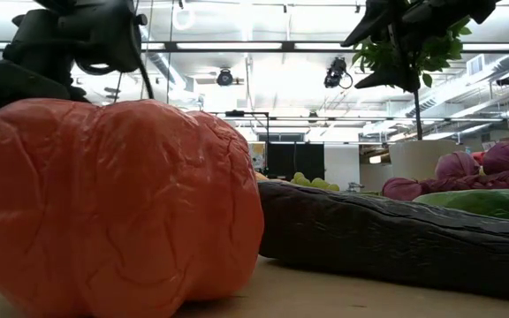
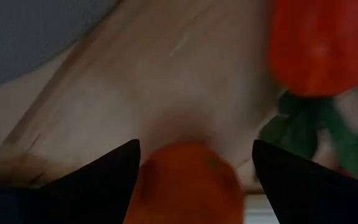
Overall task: Build produce basket
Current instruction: Put the orange into the black wire basket
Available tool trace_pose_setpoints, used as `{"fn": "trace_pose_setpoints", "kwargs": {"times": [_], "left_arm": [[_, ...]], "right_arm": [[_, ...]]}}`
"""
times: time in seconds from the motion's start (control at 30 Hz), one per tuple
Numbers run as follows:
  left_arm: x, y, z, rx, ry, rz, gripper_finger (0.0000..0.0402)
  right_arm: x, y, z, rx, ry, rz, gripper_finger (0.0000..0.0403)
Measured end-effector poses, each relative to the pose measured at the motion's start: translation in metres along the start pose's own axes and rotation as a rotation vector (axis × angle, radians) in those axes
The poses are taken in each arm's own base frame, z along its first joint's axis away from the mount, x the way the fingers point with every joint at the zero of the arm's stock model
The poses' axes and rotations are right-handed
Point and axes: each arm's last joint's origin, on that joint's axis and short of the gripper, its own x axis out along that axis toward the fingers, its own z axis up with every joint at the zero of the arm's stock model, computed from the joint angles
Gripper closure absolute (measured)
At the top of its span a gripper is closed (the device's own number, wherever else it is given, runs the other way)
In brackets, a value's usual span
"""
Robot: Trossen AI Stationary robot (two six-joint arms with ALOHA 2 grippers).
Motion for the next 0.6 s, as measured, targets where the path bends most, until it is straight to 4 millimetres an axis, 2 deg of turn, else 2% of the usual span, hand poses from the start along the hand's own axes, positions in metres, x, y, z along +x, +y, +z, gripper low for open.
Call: {"fn": "trace_pose_setpoints", "kwargs": {"times": [0.27,0.6], "left_arm": [[-0.0002,-0.0007,0.0005,-0.038,-0.004,-0.010,0.0128],[-0.0015,-0.0007,0.0038,-0.073,-0.025,-0.025,0.0225]], "right_arm": [[-0.0001,-0.0008,-0.0013,-0.023,0.016,-0.005,0.0041],[0.0017,-0.0020,-0.0009,-0.075,0.011,-0.021,0.0041]]}}
